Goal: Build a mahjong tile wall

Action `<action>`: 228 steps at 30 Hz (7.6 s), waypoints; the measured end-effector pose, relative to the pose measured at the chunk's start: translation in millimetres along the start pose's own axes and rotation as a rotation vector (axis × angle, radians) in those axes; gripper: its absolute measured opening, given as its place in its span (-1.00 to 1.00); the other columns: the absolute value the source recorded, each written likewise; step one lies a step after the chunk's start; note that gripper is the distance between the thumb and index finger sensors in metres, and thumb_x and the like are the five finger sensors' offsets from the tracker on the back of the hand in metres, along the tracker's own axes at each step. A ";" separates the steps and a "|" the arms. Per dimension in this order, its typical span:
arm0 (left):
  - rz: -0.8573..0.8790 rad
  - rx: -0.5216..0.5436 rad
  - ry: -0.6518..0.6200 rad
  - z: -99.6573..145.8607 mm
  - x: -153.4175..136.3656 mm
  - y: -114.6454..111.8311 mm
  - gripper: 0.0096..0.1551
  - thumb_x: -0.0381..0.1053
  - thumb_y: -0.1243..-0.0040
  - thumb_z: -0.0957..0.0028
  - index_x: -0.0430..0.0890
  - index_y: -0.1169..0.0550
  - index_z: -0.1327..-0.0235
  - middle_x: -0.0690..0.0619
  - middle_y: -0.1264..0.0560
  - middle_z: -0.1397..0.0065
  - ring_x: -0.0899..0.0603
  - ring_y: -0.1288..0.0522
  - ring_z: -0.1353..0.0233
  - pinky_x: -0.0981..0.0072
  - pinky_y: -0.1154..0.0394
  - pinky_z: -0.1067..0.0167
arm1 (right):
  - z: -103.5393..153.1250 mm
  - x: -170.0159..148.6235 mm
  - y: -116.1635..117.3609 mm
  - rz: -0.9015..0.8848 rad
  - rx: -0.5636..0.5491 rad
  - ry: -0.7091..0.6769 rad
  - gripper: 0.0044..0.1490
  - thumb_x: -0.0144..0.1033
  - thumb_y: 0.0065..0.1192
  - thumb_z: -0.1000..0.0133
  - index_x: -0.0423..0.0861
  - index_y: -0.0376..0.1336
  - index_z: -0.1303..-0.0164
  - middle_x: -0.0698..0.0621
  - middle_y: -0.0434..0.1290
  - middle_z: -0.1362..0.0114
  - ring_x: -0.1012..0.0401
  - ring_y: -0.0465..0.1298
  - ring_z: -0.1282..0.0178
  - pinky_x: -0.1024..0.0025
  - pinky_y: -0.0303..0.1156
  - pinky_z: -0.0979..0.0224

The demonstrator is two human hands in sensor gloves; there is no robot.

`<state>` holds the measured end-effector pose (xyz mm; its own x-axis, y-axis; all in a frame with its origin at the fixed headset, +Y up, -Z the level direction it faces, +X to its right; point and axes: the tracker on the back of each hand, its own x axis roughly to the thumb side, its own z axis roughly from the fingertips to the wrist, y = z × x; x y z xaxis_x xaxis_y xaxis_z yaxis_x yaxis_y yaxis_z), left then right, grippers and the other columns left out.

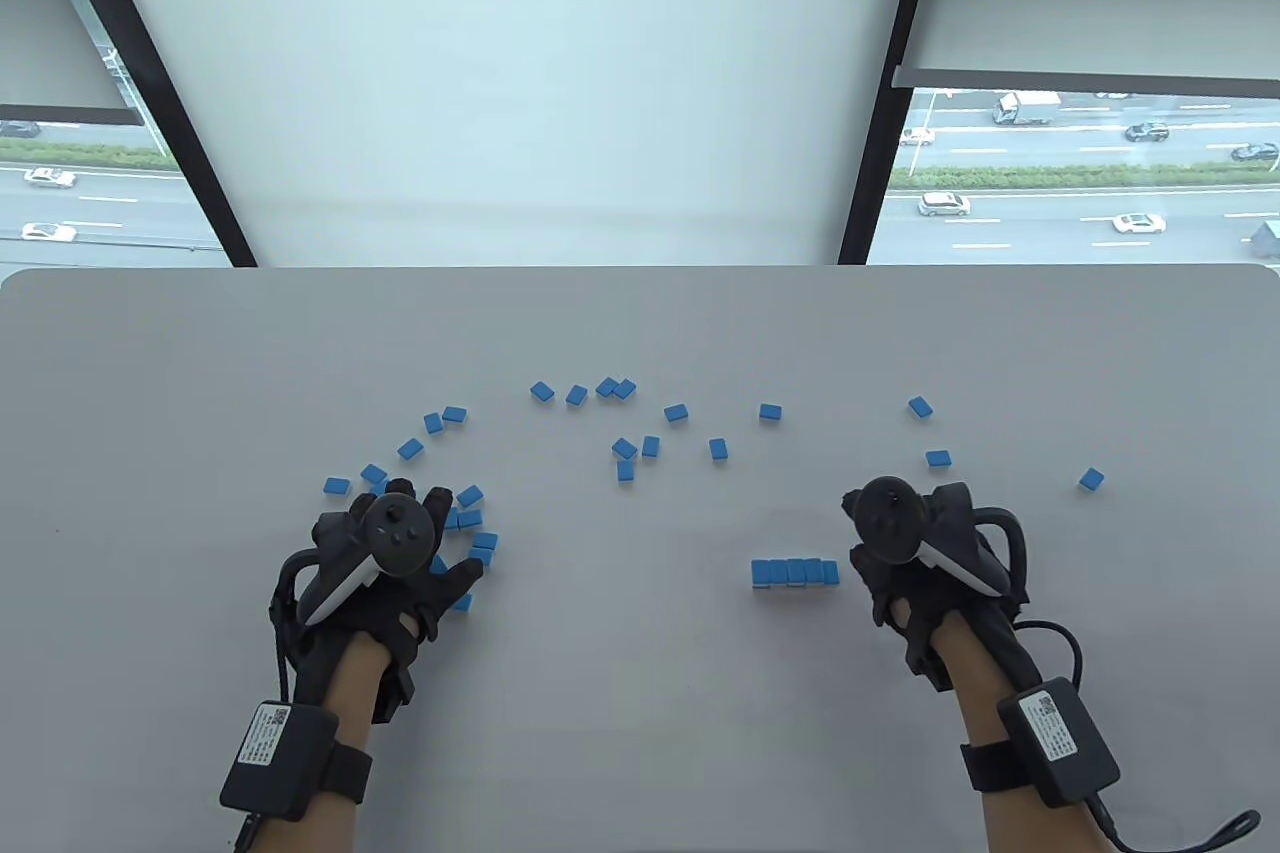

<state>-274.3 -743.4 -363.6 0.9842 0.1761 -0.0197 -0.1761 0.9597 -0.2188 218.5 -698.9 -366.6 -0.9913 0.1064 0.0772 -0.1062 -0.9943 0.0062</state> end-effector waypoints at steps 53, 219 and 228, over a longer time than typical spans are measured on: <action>0.002 -0.006 -0.001 -0.1 0.2 -0.2 0.05 0.53 -0.04 0.15 0.20 -0.08 -0.62 0.00 0.07 -0.74 -0.40 0.11 -0.67 -0.56 0.16 -0.39 | -8.8 22.9 33.4 0.012 0.188 -0.082 -0.26 -0.24 0.48 0.10 -0.07 0.26 -0.30 -0.07 0.45 -0.24 0.07 0.57 0.06 0.03 0.51 -0.13; -0.006 -0.012 -0.002 -2.7 1.6 -4.0 0.06 0.53 -0.04 0.15 0.20 -0.08 -0.62 0.00 0.07 -0.74 -0.40 0.11 -0.67 -0.56 0.17 -0.39 | -19.0 -79.4 -13.7 -0.089 -0.128 0.198 -0.26 -0.24 0.44 0.09 -0.10 0.24 -0.31 -0.05 0.48 -0.18 0.10 0.62 0.14 0.06 0.57 -0.05; -0.013 -0.018 -0.002 -2.2 2.7 -4.6 0.05 0.53 -0.04 0.15 0.20 -0.08 -0.62 0.00 0.07 -0.74 -0.40 0.11 -0.67 -0.56 0.17 -0.39 | -27.3 -54.4 39.0 -0.018 0.077 0.088 -0.28 -0.25 0.45 0.09 -0.05 0.26 -0.30 -0.04 0.49 -0.19 0.08 0.63 0.11 0.06 0.57 -0.07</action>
<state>-270.8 -747.8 -364.8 0.9863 0.1644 -0.0154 -0.1634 0.9578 -0.2365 266.2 -743.4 -397.8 -0.9926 0.1209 -0.0117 -0.1214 -0.9891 0.0833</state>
